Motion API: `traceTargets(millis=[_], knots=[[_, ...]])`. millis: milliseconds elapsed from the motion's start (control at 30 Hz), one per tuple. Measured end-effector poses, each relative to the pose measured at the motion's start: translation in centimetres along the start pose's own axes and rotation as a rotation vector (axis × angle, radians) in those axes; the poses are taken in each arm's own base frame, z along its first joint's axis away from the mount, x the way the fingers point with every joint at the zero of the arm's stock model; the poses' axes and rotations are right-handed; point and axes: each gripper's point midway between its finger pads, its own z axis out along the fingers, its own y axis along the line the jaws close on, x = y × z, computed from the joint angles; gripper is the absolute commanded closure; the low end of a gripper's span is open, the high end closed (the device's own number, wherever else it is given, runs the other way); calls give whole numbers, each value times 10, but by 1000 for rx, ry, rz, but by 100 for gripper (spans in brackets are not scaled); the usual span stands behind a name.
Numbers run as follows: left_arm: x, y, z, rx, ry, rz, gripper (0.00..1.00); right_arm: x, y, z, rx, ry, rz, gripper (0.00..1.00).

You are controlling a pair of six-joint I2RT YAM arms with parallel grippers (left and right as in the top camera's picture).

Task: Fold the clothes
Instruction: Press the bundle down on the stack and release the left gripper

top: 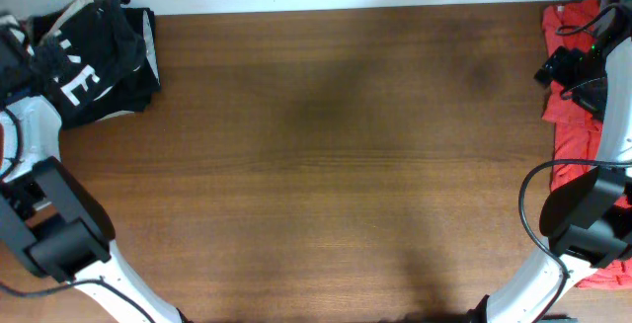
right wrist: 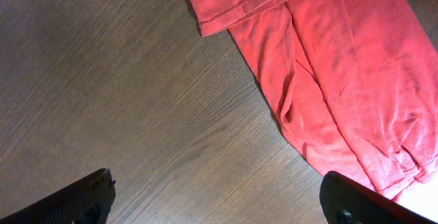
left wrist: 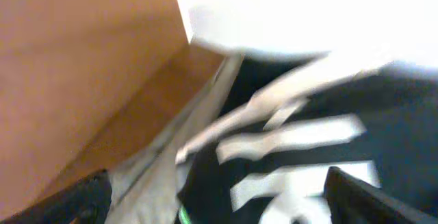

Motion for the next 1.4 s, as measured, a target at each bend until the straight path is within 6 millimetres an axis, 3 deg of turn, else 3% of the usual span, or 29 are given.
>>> traceTargets(millis=[33, 67, 133, 167, 300, 400, 467, 500, 567, 700, 833, 900, 1033, 1067, 1100, 1200, 1267, 1333, 1400], knots=[[-21, -4, -13, 12, -47, -9, 50, 0, 0, 0, 0, 0, 0, 1], [-54, -9, -35, 31, -124, -22, 74, 0, 0, 0, 1, 0, 0, 1], [-73, -16, -48, 53, -161, -52, 95, 0, 0, 0, 0, 0, 0, 1], [-76, -21, -50, 63, -166, -72, 99, 0, 0, 0, 0, 0, 0, 1], [-58, -45, -20, 102, -178, -143, 99, 0, 0, 0, 0, 0, 0, 1], [-2, -56, 25, 102, -99, -145, 99, 0, 0, 0, 0, 0, 0, 1], [54, -63, 53, 99, 9, -133, 99, 0, 0, 0, 0, 0, 0, 1], [78, -65, 62, 97, 60, -126, 99, 0, 0, 0, 0, 0, 0, 1], [106, -69, 71, 97, 120, -120, 99, 0, 0, 0, 0, 0, 0, 1], [111, -75, 65, 129, 199, -112, 99, 0, 0, 0, 0, 1, 0, 1], [98, -87, 53, 154, 206, -101, 99, 0, 0, 0, 0, 0, 0, 1], [74, -92, 46, 166, 163, -101, 99, 0, 0, 0, 0, 0, 0, 1], [-8, -94, 21, 179, -26, -121, 99, 0, 0, 0, 0, 0, 0, 1], [-23, -92, 15, 181, -59, -127, 99, 0, 0, 0, 0, 0, 0, 1], [-26, -93, 13, 183, -65, -130, 99, 0, 0, 0, 0, 0, 0, 1], [-10, -103, 22, 190, -37, -122, 99, 0, 0, 0, 0, 0, 1, 1], [14, -120, 33, 208, 7, -112, 99, 0, 0, 0, 0, 0, 1, 1], [60, -151, 50, 238, 79, -90, 99, 0, 0, 0, 0, 0, 1, 1], [85, -170, 55, 254, 122, -72, 99, 0, 0, 0, 0, 0, 0, 1]])
